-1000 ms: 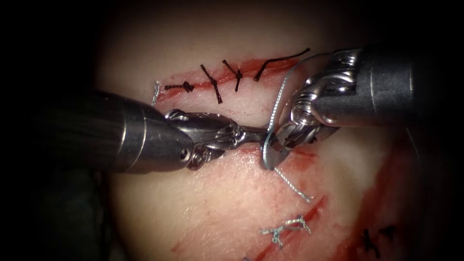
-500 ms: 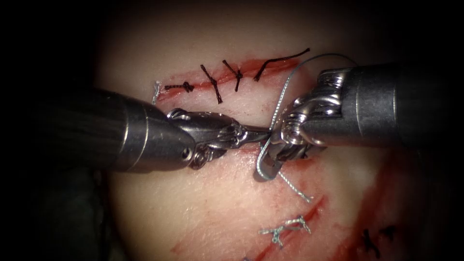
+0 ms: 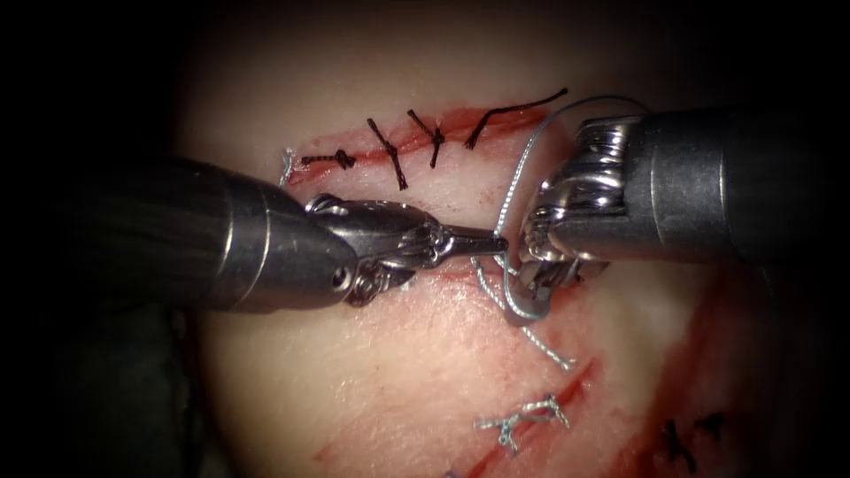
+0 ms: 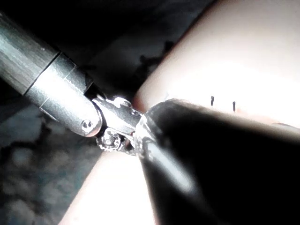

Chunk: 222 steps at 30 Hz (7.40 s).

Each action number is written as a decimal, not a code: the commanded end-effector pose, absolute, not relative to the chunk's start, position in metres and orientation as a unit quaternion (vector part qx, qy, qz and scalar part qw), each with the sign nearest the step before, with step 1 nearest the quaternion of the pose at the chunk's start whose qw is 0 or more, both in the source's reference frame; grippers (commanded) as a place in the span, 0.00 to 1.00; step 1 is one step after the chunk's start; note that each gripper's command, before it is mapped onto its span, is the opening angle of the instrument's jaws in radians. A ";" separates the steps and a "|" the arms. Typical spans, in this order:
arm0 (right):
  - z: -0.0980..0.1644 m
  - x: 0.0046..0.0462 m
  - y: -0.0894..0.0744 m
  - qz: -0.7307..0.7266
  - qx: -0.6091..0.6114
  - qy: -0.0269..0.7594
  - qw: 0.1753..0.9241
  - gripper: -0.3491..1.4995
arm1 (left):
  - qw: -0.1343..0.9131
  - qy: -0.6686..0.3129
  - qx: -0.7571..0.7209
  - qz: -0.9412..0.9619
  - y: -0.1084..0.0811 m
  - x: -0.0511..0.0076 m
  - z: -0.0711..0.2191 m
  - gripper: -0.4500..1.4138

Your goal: Wound Closure

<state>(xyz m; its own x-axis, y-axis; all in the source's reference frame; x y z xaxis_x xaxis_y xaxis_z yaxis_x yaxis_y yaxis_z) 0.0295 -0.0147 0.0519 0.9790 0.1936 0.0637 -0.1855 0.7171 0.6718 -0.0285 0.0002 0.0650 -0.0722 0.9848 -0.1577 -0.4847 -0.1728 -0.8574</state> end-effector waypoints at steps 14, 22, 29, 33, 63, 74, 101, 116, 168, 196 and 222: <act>0.052 0.0304 -0.015 0.100 0.366 0.008 0.925 0.10 | 0.556 -0.319 -0.392 0.660 0.000 -0.0291 0.066 0.00; 0.052 0.0305 -0.015 0.092 0.365 0.011 0.926 0.24 | 0.556 -0.319 -0.392 0.660 0.000 -0.0291 0.066 0.00; 0.052 0.0306 -0.015 0.092 0.365 0.011 0.926 0.33 | 0.556 -0.319 -0.392 0.660 0.000 -0.0291 0.066 0.00; 0.052 0.0306 -0.015 0.092 0.366 0.011 0.926 0.34 | 0.556 -0.319 -0.392 0.660 0.000 -0.0291 0.066 0.00; 0.054 0.0306 -0.016 0.089 0.357 0.009 0.930 0.34 | 0.556 -0.319 -0.392 0.660 0.000 -0.0290 0.065 0.00; 0.054 0.0305 -0.016 0.089 0.348 0.012 0.933 0.00 | 0.552 -0.318 -0.393 0.663 0.000 -0.0290 0.065 0.00; 0.054 0.0318 -0.010 0.157 0.279 0.104 0.941 0.00 | 0.512 -0.298 -0.323 0.738 -0.004 -0.0263 0.063 0.00; 0.055 0.0316 -0.008 0.169 0.269 0.108 0.942 0.00 | 0.485 -0.324 -0.308 0.751 -0.007 -0.0267 0.061 0.00; 0.059 0.0309 -0.007 0.064 0.118 0.125 0.983 0.00 | 0.460 -0.470 -0.204 0.726 -0.018 -0.0294 0.059 0.00; 0.055 0.0282 -0.009 0.059 0.157 0.163 0.972 0.90 | 0.518 -0.436 -0.376 0.633 -0.007 -0.0265 0.054 0.00; 0.053 0.0304 -0.019 0.286 0.246 0.555 0.742 0.00 | 0.533 -0.465 -0.510 0.490 0.002 -0.0251 0.060 0.00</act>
